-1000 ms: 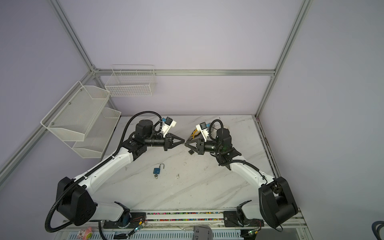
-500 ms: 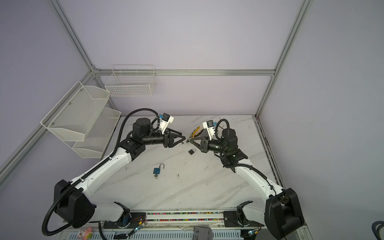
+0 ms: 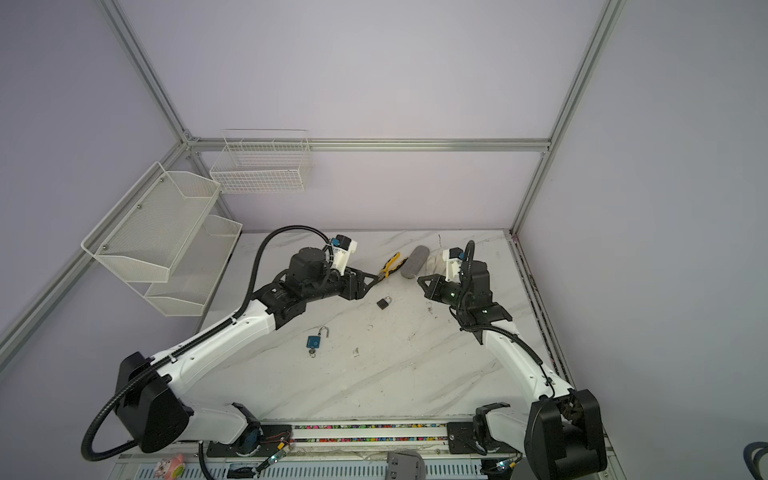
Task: Unlock with the key
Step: 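Carry the key away with the right gripper while the left moves over the black padlock, then lower the left gripper onto the black padlock body and close it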
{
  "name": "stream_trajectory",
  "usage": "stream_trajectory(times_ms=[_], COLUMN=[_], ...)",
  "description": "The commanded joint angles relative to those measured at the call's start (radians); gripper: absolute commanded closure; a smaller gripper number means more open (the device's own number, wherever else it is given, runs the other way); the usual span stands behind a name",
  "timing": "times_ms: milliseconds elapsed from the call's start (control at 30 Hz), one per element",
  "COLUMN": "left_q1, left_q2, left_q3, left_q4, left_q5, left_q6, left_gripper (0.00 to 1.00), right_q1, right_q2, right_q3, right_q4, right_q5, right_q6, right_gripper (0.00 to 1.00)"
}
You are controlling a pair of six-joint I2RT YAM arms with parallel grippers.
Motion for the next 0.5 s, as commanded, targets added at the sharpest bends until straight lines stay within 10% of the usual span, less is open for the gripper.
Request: stream_trajectory(times_ms=[0, 467], left_q1=[-0.026, -0.088], left_q2=[0.103, 0.561], left_q3=[0.104, 0.407], left_q4=[-0.118, -0.209], left_q5=[-0.143, -0.287], left_q6=[0.058, 0.213], left_gripper=[0.31, 0.31], right_q1=[-0.001, -0.054], right_q2=[0.014, 0.019], right_q3=[-0.009, -0.012], right_q4=[-0.027, -0.004], right_q5=[0.062, 0.043], right_q6=[0.002, 0.028], right_gripper=[1.00, 1.00])
